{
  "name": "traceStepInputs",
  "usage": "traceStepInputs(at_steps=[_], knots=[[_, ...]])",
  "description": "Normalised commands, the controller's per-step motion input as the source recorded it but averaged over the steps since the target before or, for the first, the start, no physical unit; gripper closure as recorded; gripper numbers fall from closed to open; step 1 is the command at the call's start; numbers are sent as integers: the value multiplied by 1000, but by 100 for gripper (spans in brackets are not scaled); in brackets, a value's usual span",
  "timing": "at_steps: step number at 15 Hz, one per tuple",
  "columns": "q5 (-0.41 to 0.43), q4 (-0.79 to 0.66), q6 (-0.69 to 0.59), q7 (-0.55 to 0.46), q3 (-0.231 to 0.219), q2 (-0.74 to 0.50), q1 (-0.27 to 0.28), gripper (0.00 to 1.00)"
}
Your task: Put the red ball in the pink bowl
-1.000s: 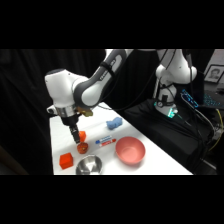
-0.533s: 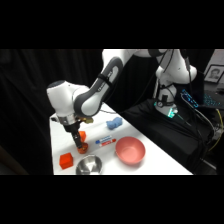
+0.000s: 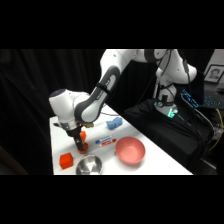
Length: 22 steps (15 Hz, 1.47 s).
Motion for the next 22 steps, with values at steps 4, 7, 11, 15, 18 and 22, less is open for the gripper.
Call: traceStepInputs(at_steps=[4, 7, 11, 15, 18, 22], knots=[[49, 287, -70, 0, 62, 190, -80, 0], [48, 231, -67, -1, 56, 139, -78, 0], [47, 180, -52, 5, 55, 80, -63, 45], [34, 131, -48, 7, 50, 32, -43, 77], [17, 82, -74, 11, 43, -30, -23, 99], [18, 39, -172, -11, 60, -137, -14, 97]])
